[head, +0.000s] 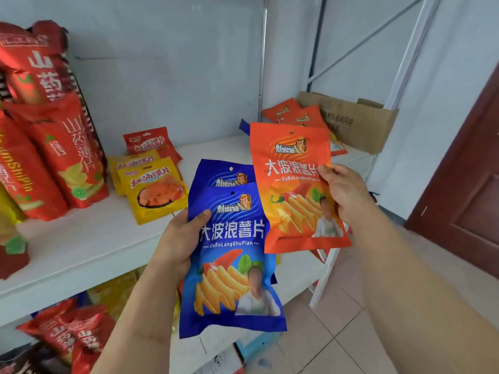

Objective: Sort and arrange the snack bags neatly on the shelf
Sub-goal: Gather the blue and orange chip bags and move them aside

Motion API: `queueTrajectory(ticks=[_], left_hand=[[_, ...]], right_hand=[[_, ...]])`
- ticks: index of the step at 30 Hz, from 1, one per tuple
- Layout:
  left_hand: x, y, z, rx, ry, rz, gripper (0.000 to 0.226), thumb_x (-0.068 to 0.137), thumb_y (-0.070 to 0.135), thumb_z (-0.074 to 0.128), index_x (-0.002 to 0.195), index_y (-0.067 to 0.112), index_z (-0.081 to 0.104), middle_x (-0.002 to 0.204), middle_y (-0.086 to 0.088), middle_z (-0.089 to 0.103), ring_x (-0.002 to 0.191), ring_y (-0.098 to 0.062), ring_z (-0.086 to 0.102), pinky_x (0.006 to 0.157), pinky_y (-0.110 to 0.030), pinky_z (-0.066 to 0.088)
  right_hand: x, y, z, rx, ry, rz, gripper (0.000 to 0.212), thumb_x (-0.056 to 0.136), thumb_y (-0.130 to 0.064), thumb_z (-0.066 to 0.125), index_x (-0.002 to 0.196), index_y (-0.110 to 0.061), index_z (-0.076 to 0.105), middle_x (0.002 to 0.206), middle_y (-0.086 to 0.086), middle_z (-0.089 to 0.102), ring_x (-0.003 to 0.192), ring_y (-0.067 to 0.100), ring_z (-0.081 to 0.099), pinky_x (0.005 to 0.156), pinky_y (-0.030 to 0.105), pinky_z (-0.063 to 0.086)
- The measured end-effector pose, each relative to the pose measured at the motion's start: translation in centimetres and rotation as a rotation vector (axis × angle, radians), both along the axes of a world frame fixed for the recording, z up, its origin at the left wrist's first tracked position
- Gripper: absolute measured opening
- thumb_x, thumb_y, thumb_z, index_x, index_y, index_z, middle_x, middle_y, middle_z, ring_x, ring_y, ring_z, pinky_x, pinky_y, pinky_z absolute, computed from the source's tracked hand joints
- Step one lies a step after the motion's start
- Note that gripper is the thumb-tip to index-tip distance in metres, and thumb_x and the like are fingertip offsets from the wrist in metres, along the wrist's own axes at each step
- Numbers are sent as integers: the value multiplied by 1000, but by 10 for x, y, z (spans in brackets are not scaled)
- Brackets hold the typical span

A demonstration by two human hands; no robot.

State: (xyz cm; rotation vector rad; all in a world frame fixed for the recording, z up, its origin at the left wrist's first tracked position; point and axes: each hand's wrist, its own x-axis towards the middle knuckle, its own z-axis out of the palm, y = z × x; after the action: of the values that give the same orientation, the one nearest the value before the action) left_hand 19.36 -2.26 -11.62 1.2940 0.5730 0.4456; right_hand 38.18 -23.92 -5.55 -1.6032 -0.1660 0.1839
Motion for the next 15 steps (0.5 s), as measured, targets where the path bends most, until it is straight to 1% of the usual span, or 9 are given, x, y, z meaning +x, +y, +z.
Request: queueTrajectory(ticks=[2,4,7,10,11,13,15], left_hand=[[32,8,6,4,1,-3,24,98,27,62,114,9,63,98,-13,77,87,-32,75,77,-45,59],[61,14,13,4,2,-7,21,98,25,61,111,10,64,97,-13,77,84,-31,75,75,-43,59],[99,18,23,3,3,-9,17,99,24,60,107,10,64,94,-13,78,78,-28,74,72,-41,59],[134,23,28,13,18,16,21,99,26,59,111,8,63,97,-15,77,83,-31,74,78,-45,59],[147,25,29,18,23,29,23,99,26,59,113,7,62,98,-15,77,84,-32,73,79,-46,59],[172,26,31,18,26,71,24,99,24,59,114,6,62,99,-17,77,82,-32,73,76,-44,60],[197,25,32,14,19,126,23,99,24,60,114,6,62,97,-16,77,79,-30,73,72,-41,60]], right_hand=[[30,5,4,4,-3,-10,18,99,-31,57,98,-15,66,88,9,72,49,16,62,34,21,41],[60,10,6,14,-2,-10,18,99,-32,57,99,-15,66,90,10,72,51,17,63,33,21,41],[101,16,7,53,-1,9,19,100,-29,56,100,-12,63,86,11,69,41,11,60,31,18,38],[147,24,7,79,8,33,16,100,-27,56,98,-14,64,89,11,69,39,9,60,30,18,37],[165,27,7,83,4,46,18,100,-27,56,101,-12,65,91,12,68,37,8,58,30,18,37],[203,34,5,65,0,66,26,100,-29,56,110,-7,64,95,14,68,32,7,54,29,17,36],[241,42,7,62,-3,98,27,100,-29,56,110,-6,64,94,15,69,31,8,53,28,18,35]])
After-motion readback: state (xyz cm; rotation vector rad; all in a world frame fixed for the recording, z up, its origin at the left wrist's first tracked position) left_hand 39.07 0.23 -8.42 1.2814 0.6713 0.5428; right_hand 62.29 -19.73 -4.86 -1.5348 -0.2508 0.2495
